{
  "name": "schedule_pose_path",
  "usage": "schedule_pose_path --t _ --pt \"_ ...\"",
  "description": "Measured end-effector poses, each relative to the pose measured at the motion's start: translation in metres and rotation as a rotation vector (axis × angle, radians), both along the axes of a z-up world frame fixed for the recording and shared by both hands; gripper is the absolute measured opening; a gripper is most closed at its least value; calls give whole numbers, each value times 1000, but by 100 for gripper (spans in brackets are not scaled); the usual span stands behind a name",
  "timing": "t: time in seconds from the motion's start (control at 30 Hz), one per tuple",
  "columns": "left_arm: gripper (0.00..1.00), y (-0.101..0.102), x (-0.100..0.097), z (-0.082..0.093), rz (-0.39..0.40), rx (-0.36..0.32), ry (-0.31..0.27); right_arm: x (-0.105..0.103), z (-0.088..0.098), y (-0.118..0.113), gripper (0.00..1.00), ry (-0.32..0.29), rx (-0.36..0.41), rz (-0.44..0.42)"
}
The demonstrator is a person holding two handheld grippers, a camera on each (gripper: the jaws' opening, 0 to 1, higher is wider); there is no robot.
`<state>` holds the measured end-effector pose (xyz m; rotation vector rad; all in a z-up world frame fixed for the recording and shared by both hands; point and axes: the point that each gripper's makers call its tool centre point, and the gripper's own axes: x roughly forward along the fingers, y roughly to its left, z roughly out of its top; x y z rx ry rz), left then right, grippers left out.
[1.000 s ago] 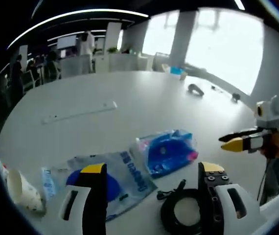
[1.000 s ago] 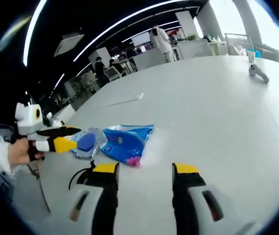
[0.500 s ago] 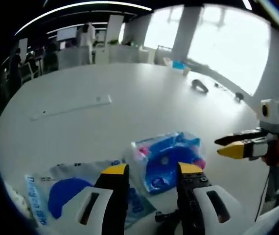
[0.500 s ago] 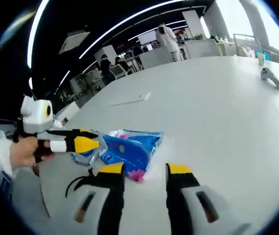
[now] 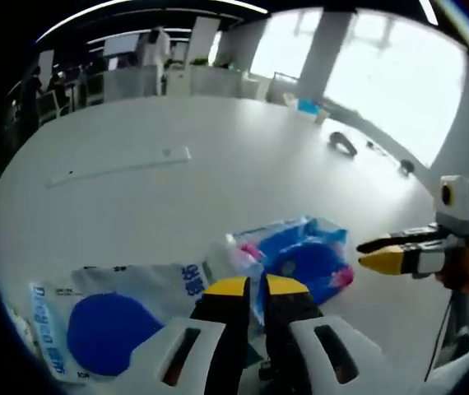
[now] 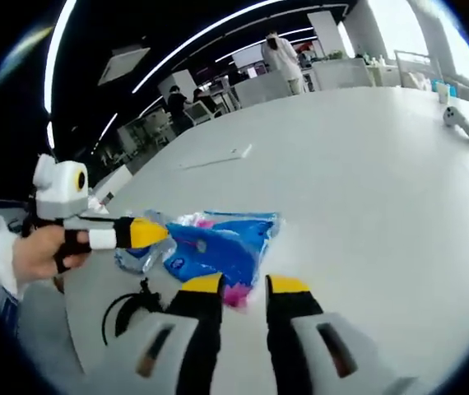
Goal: Arrange the tabletop items into an orderly group along one side of the table until the central work area is clear of visible clutter.
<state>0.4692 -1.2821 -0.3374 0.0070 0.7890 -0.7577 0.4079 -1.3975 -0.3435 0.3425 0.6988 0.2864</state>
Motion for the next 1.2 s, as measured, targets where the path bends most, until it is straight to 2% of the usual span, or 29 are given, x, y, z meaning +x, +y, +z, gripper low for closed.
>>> schedule_pose_path --t 0.07,0.13,0.2,0.33,0.47,0.7,0.97,1.2 --pt "0 2 0 -1 12 5 4 0 -4 1 12 7 2 3" --pt "0 2 -1 -1 11 5 8 0 -3 2 2 4 8 5" --pt "0 4 0 1 16 6 8 0 -2 1 0 -7 1 0" --pt "0 3 -3 9 23 -13 16 -1 2 2 0 -15 -9 -8" --pt "0 2 -5 17 17 -25 -7 -2 13 2 0 -46 -4 -10" --pt "0 2 -11 21 11 -26 -33 -6 13 4 0 -56 -15 3" --pt "0 9 -15 9 -4 11 -30 -8 10 7 0 -50 -11 15" --pt "0 11 -16 2 -13 31 -18 -11 -2 8 0 -21 2 24"
